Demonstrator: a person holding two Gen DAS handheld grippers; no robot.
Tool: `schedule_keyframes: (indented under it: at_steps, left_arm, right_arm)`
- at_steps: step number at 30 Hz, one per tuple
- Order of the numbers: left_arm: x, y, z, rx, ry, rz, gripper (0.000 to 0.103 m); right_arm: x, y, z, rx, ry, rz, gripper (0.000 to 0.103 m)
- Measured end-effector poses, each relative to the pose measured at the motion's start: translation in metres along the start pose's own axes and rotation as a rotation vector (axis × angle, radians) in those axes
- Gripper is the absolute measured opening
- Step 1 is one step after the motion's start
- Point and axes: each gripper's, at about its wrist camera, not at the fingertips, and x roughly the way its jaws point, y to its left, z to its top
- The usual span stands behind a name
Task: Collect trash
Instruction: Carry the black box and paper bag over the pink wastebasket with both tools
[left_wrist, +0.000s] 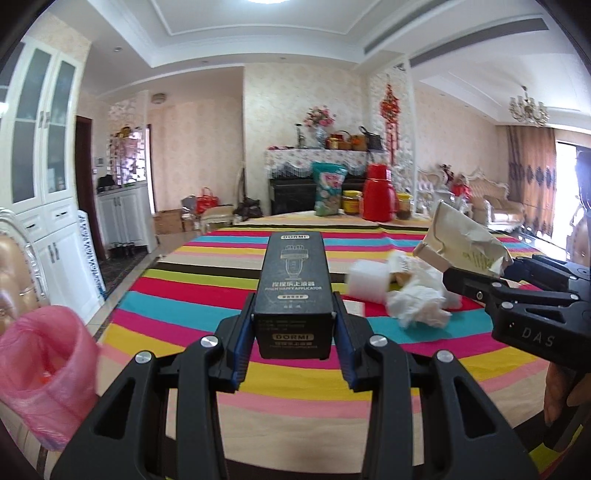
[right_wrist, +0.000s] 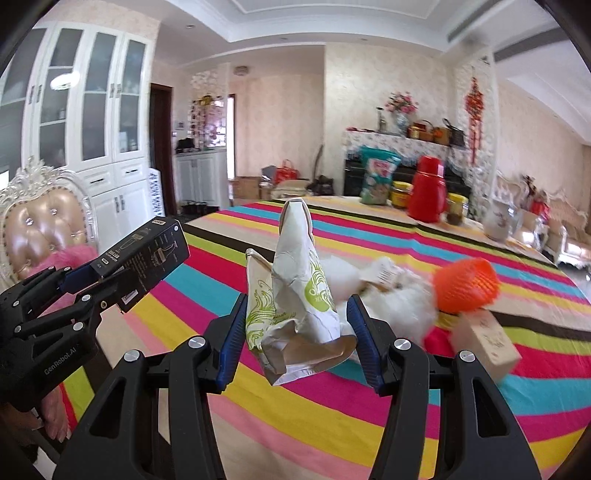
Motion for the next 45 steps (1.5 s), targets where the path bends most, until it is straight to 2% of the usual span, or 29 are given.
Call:
schedule_keyframes:
  at_steps: [9, 18, 23, 27, 35, 39, 45]
  left_arm:
    - [-0.027, 0.068, -0.006, -0.033, -0.015, 0.141, 0.038]
    - [-0.053, 0.148, -0.016, -0.098, -0.006, 0.298, 0.038]
    - [-0.066, 0.195, -0.024, -0.134, 0.020, 0.379, 0.038]
    - [-0.074, 0.238, -0.030, -0.162, 0.040, 0.438, 0.038]
    - [-0.052, 0.329, -0.045, -0.245, 0.115, 0.476, 0.038]
    - [-0.039, 0.359, -0.055, -0.288, 0.141, 0.475, 0.038]
    - [-0.026, 0.389, -0.071, -0.347, 0.177, 0.476, 0.038]
  right_arm:
    - [0.030, 0.067, 0.022, -0.058, -0.010, 0.147, 0.053]
    - [0.060, 0.154, 0.041, -0.156, -0.004, 0.301, 0.053]
    - [0.078, 0.205, 0.050, -0.201, -0.003, 0.411, 0.053]
    - [0.102, 0.246, 0.058, -0.214, 0.046, 0.516, 0.054]
    - [0.153, 0.316, 0.065, -0.245, 0.119, 0.639, 0.054]
    - [0.177, 0.347, 0.063, -0.265, 0.161, 0.670, 0.054]
    - [0.198, 0.371, 0.061, -0.289, 0.179, 0.686, 0.055]
